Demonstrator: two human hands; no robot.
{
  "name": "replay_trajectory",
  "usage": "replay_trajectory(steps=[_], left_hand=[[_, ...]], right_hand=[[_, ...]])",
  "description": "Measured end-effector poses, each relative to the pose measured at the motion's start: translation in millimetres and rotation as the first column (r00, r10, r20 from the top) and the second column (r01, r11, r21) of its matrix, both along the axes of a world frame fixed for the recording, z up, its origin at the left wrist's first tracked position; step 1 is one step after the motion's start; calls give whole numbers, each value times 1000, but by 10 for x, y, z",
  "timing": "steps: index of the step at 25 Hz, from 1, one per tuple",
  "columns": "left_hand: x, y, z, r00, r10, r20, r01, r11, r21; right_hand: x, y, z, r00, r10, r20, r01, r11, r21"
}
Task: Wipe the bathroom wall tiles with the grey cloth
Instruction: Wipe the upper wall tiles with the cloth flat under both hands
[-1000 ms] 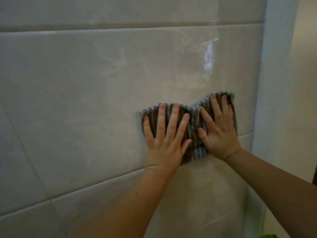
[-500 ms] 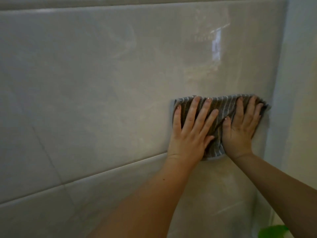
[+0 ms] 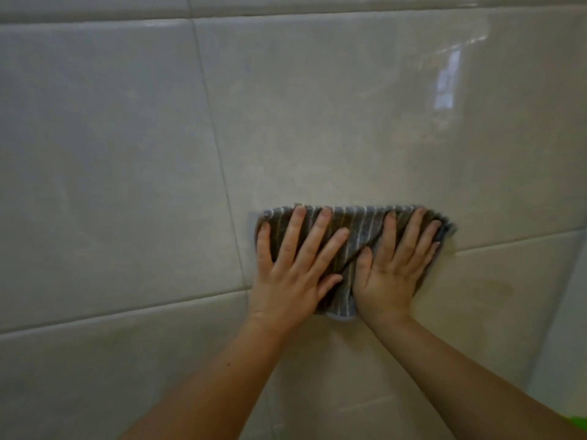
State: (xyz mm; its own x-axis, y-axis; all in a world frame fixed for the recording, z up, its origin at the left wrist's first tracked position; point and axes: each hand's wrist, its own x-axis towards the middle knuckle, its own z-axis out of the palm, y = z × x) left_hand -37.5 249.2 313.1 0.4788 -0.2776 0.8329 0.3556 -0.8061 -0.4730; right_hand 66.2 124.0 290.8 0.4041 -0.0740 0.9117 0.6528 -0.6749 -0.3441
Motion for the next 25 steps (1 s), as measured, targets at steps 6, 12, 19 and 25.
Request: replay_trajectory(steps=[6, 12, 19, 25], left_hand=[[-711, 780, -178, 998, 55, 30, -55, 998, -12], [-991, 998, -579, 997, 68, -37, -71, 995, -64], [-34, -29, -548, 1000, 1, 20, 1, 993, -114], [702, -896, -405, 1000, -9, -26, 7, 994, -110]], right_hand=[[-728, 731, -31, 993, 89, 76, -73, 980, -186], [-697, 620, -224, 917, 272, 293, -66, 826, -560], [232, -372, -210, 932, 195, 305, -27, 878, -478], [917, -1133, -164, 956, 116, 271, -5, 925, -380]])
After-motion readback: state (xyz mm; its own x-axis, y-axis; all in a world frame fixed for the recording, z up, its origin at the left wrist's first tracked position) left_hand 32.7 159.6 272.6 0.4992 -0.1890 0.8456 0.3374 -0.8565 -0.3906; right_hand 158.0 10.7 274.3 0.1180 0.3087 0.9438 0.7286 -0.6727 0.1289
